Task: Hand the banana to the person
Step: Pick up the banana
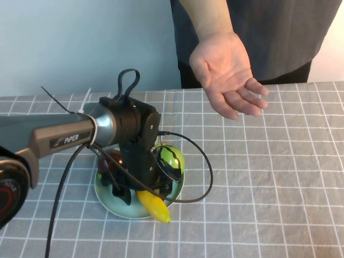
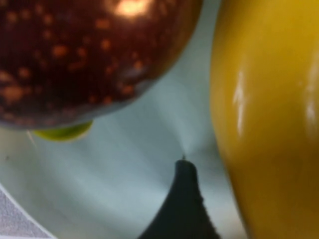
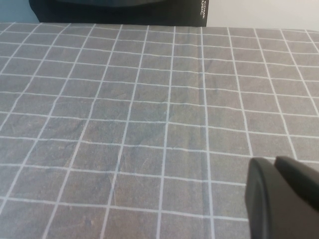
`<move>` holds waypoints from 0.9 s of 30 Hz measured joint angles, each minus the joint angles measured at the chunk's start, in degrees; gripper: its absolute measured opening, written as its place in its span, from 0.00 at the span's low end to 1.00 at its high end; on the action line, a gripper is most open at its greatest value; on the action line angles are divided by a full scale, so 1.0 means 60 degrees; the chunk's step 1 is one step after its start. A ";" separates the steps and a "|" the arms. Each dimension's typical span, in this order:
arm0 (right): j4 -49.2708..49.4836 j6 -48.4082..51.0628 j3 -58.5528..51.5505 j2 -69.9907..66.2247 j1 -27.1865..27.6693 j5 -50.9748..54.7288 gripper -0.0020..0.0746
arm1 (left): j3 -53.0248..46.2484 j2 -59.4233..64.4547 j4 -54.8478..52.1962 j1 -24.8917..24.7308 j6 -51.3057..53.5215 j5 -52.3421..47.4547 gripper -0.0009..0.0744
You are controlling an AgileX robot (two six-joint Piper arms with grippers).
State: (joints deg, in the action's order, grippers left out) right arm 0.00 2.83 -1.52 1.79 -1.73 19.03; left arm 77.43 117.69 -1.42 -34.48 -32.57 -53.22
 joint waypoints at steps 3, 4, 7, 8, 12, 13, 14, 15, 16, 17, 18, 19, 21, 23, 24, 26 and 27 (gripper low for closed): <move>0.0000 0.0000 0.0000 0.0000 0.0000 0.0000 0.02 | 0.0000 0.0004 0.0000 0.0017 0.0000 0.0039 0.62; 0.0000 0.0023 0.0000 0.0000 0.0000 0.0000 0.02 | 0.0000 0.0004 0.0000 0.0012 0.0000 0.0045 0.57; 0.0000 0.0023 0.0000 0.0000 0.0000 0.0000 0.02 | 0.0000 0.0004 -0.0051 0.0043 -0.0017 0.0041 0.41; 0.0000 0.0023 0.0000 0.0000 0.0000 0.0000 0.02 | 0.0000 0.0004 -0.0066 0.0062 -0.0017 0.0041 0.36; 0.0000 0.0023 0.0000 0.0000 0.0000 0.0000 0.02 | 0.0009 0.0004 -0.0196 0.0062 -0.0017 -0.0156 0.36; 0.0000 0.0023 0.0000 0.0000 0.0000 0.0000 0.02 | 0.0009 0.0004 -0.0252 0.0062 -0.0017 -0.0231 0.36; 0.0000 0.0023 0.0000 0.0000 0.0000 0.0000 0.02 | 0.0009 0.0004 -0.0345 0.0062 -0.0017 -0.0279 0.36; 0.0000 0.0023 0.0000 0.0000 0.0000 0.0000 0.02 | 0.0009 0.0004 -0.0413 0.0062 -0.0017 -0.0301 0.36; 0.0000 0.0023 0.0000 0.0000 0.0000 0.0000 0.02 | 0.0009 -0.0015 -0.0482 0.0062 -0.0017 -0.0344 0.36; 0.0000 0.0023 0.0000 0.0000 0.0000 0.0000 0.02 | 0.0009 -0.0068 -0.0522 0.0062 -0.0017 -0.0366 0.36; 0.0061 -0.0006 0.0000 0.0000 0.0000 0.0000 0.02 | 0.0009 -0.0124 -0.0565 0.0062 -0.0017 -0.0381 0.36; 0.0000 0.0013 0.0000 0.0000 0.0000 0.0000 0.02 | 0.0009 -0.0198 -0.0619 0.0062 -0.0017 -0.0381 0.36; 0.0000 0.0013 0.0000 0.0000 0.0000 0.0000 0.02 | 0.0009 -0.0357 -0.0692 0.0062 -0.0017 -0.0381 0.36; 0.0000 0.0013 0.0000 0.0000 0.0000 0.0000 0.02 | 0.0009 -0.0506 -0.0732 0.0062 -0.0017 -0.0381 0.36; 0.0000 0.0013 0.0000 0.0000 0.0000 0.0000 0.02 | 0.0009 -0.0552 -0.0752 0.0062 -0.0001 -0.0400 0.36; 0.0000 0.0013 0.0000 0.0000 0.0000 0.0000 0.02 | 0.0009 -0.0718 -0.0775 0.0062 0.0019 -0.0478 0.36; 0.0061 0.0013 0.0000 0.0000 0.0000 0.0000 0.02 | 0.0009 -0.0780 -0.0775 0.0062 0.0038 -0.0529 0.36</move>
State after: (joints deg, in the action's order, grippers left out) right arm 0.37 2.91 -1.52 1.79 -1.73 19.03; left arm 77.48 113.01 -6.07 -34.11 -32.34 -56.40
